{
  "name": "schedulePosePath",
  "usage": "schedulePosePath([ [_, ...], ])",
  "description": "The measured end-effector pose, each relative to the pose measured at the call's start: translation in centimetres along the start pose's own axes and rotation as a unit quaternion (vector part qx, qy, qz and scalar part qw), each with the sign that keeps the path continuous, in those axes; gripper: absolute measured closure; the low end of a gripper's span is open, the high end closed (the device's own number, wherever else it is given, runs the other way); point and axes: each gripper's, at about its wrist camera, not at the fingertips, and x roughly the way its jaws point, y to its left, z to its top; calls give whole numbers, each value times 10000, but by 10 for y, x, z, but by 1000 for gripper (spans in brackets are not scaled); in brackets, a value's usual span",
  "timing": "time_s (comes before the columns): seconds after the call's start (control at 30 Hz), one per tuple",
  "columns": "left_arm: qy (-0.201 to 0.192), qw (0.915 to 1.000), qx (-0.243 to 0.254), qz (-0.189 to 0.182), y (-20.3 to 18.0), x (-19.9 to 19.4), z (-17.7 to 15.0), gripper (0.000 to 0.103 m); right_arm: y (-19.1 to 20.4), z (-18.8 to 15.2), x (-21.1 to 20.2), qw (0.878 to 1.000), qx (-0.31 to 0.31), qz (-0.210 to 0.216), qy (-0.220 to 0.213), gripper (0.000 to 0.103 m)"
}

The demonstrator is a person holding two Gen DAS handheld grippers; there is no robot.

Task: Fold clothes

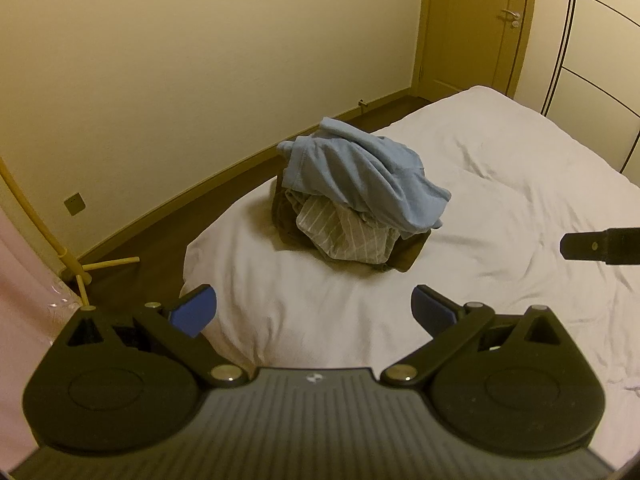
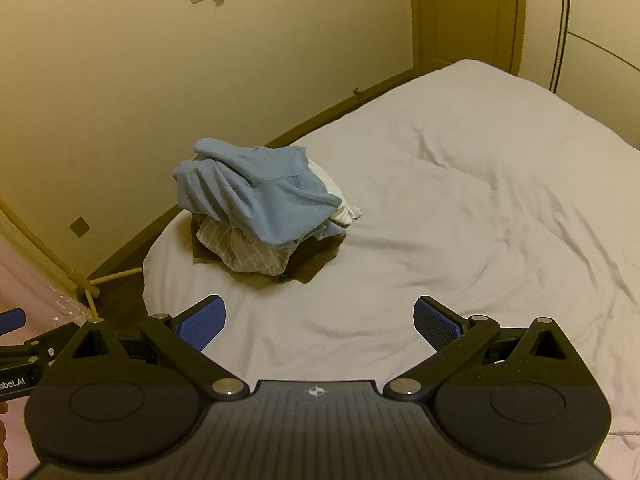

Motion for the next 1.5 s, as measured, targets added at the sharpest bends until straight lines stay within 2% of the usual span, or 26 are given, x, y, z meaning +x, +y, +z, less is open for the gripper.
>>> schedulePosePath([
  [1.17,108,9999,120,9,-15,10,7,1,-12,2,16,9999,-36,-9,157,0],
  [1.5,135,9997,221,-6,-20,15,10,1,-17,5,16,10000,-2,-40,43,0],
])
